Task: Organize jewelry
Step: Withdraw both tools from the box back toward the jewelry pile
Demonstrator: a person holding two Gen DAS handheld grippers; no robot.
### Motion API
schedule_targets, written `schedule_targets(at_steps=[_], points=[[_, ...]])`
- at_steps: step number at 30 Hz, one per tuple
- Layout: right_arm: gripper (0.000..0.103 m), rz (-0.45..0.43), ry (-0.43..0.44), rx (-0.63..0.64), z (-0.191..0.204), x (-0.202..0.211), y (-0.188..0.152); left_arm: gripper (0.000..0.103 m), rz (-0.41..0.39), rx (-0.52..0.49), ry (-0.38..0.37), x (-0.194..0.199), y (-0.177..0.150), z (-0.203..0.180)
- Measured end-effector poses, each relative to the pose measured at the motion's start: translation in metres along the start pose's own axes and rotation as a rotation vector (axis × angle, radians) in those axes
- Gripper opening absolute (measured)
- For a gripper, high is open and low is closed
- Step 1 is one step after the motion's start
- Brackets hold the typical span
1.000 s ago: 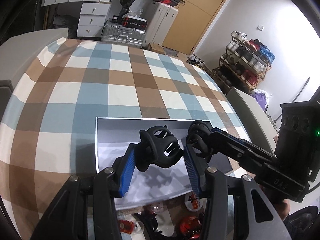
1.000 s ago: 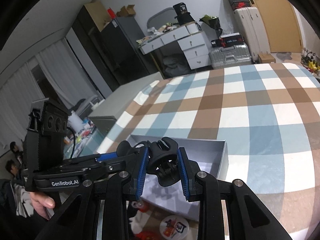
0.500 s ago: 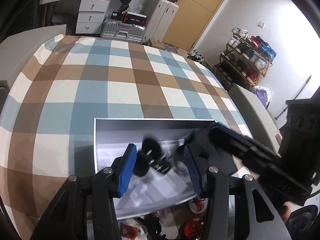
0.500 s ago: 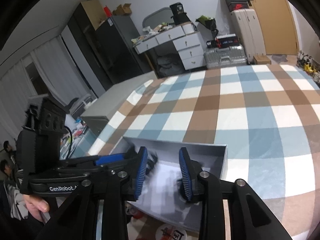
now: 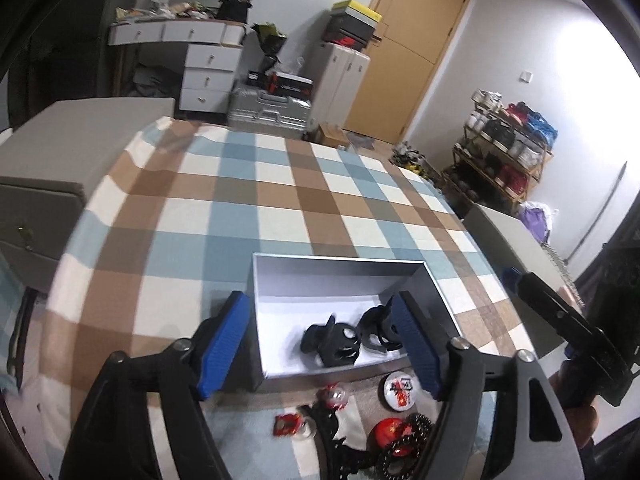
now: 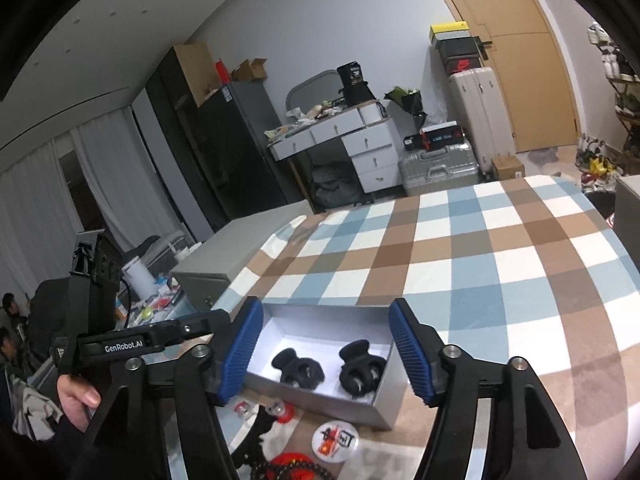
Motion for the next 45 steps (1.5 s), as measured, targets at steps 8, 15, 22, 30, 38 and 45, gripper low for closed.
schedule_targets(at_steps=[8, 15, 22, 30, 38, 45], points=[[0.094, 0.004, 0.002, -0.005, 0.008, 0.019, -0.016, 0.080, -0.064, -0.036, 0.108, 0.012, -0.013, -0.008], [0.103, -0.008, -0.012, 0.028, 0.019, 0.035, -0.027, 0.083, -0.112, -0.052, 0.157, 0.027, -0.021, -0.012], [0.103, -0.005, -0.035, 0.039, 0.023, 0.048, -0.038, 0.095, -0.160, -0.075, 0.183, 0.038, -0.033, -0.015], [0.103, 0.071, -0.061, 0.040, 0.022, 0.043, -0.060, 0.100, -0.147, -0.081, 0.187, 0.034, -0.060, -0.018], [0.103, 0.188, -0.077, 0.039, 0.017, 0.021, -0.088, 0.100, -0.065, -0.066, 0.207, 0.016, -0.091, -0.015], [0.103, 0.287, -0.071, -0.034, 0.003, -0.014, -0.093, 0.100, -0.011, -0.035, 0.184, 0.008, -0.107, -0.011]])
Point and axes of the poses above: each gripper's, at about its wrist camera, not at the fingertips, and x roughly against the way its jaws point, z to its left, y to its top, the point moved 3 cm from there along -x, roughly the way its jaws point, and after that the axes turned 4 degrees about z, right-handed, at the moved point
